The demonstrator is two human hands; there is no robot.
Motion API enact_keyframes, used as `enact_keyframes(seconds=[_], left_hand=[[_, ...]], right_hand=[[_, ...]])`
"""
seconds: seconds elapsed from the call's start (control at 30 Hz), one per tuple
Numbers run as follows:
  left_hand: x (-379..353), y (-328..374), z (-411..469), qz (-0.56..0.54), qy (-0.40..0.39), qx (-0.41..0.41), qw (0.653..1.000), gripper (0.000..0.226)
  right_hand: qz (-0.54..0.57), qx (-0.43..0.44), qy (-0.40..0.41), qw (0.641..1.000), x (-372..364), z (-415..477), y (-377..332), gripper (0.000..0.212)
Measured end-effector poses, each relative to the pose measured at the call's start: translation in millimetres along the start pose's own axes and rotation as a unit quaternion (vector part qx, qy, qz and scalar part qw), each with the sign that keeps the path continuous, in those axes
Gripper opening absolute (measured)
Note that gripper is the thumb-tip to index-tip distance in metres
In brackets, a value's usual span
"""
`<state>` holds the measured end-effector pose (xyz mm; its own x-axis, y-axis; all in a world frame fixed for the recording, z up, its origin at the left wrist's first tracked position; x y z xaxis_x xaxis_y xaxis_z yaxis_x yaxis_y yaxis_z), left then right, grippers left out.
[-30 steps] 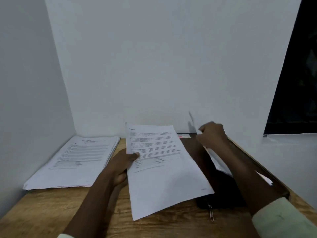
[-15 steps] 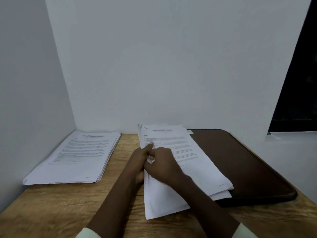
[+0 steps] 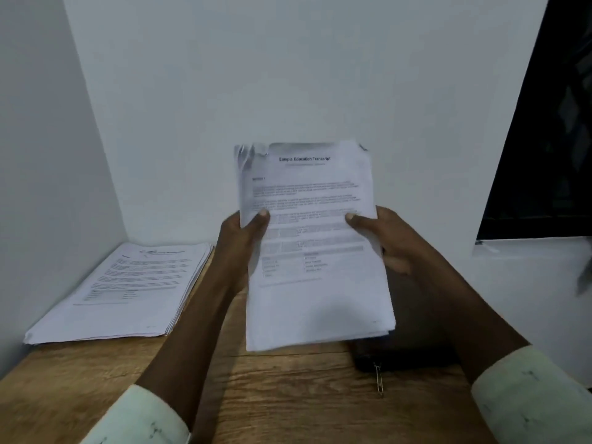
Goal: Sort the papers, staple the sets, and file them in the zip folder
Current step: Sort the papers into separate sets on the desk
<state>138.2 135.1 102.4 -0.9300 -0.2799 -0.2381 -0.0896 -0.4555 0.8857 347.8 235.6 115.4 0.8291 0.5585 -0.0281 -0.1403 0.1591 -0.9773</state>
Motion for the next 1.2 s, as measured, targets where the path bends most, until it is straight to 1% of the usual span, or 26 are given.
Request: enact_keyframes(seconds=[0.07, 0.13, 0.2, 0.27, 0.33, 0.43, 0.53, 0.6, 0.7, 0.77, 0.87, 0.93, 1.0, 1.1, 1.2], left_hand=[[-13.2, 29.1, 5.6, 0.054, 0.025, -0.061, 0.996, 0.025], [-27.5, 54.9, 10.1, 0.075, 0.024, -0.113, 0.99, 0.024], [-35.2, 68.9, 14.7, 0.082, 0.028, -0.143, 0.986, 0.024], [-39.4, 70.5, 19.0, 0.072, 0.029, -0.147, 0.986, 0.027], [-40.4, 62.4, 21.0, 0.056, 0.026, -0.134, 0.989, 0.028], [-38.3, 38.3, 21.0, 0.057, 0.033, -0.096, 0.993, 0.019], [-29.8, 9.2, 17.9, 0.057, 0.052, -0.055, 0.995, 0.026], [-23.2, -4.3, 17.5, 0.047, 0.078, -0.038, 0.995, 0.026], [-20.5, -4.0, 20.2, 0.035, 0.098, -0.042, 0.994, 0.024], [-25.0, 6.0, 24.1, 0.031, 0.082, -0.058, 0.994, 0.021], [-29.0, 23.4, 29.8, 0.026, 0.067, -0.082, 0.994, 0.018], [-29.6, 29.4, 34.5, 0.039, 0.057, -0.094, 0.993, 0.018], [-29.2, 28.3, 36.5, 0.068, 0.048, -0.089, 0.993, 0.021], [-24.2, 19.7, 35.5, 0.116, 0.046, -0.071, 0.99, 0.026], [-17.2, 11.9, 32.9, 0.13, 0.041, -0.061, 0.989, 0.034]], right_hand=[[0.015, 0.093, 0.076, 0.993, 2.1, -2.7, -23.4, 0.028], [-0.02, 0.178, 0.124, 0.976, 2.5, -5.8, -49.7, 0.02], [-0.058, 0.223, 0.135, 0.964, 0.5, -8.8, -68.0, 0.018], [-0.063, 0.241, 0.132, 0.959, 1.4, -9.4, -74.4, 0.019], [-0.057, 0.223, 0.138, 0.963, 3.3, -8.6, -64.4, 0.021], [-0.051, 0.167, 0.158, 0.972, 13.1, -8.4, -37.6, 0.023], [-0.052, 0.147, 0.145, 0.977, 16.2, -9.2, -19.2, 0.026], [-0.056, 0.14, 0.142, 0.978, 14.2, -8.4, -15.5, 0.025], [-0.097, 0.158, 0.154, 0.971, 11.5, -6.9, -23.2, 0.019], [-0.119, 0.185, 0.167, 0.961, 11.9, -7.7, -35.8, 0.018], [-0.117, 0.227, 0.17, 0.952, 9.9, -11.3, -52.8, 0.014], [-0.111, 0.237, 0.168, 0.95, 9.0, -12.3, -55.7, 0.013], [-0.098, 0.221, 0.17, 0.955, 9.7, -11.1, -47.9, 0.013], [-0.069, 0.17, 0.17, 0.968, 12.7, -8.8, -25.1, 0.02], [-0.062, 0.145, 0.157, 0.975, 13.0, -6.9, -11.4, 0.027]])
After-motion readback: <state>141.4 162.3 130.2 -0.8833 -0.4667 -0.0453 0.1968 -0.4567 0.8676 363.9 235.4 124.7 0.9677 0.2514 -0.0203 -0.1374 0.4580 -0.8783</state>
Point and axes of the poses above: each hand's wrist, its own z-axis towards the middle knuckle, its own x-axis out of the back of the hand, y = z × x, the point moved 5 cm from there along z, towards the middle knuckle, and after that the axes turned 1 degree about -z, right-handed, at the moved point
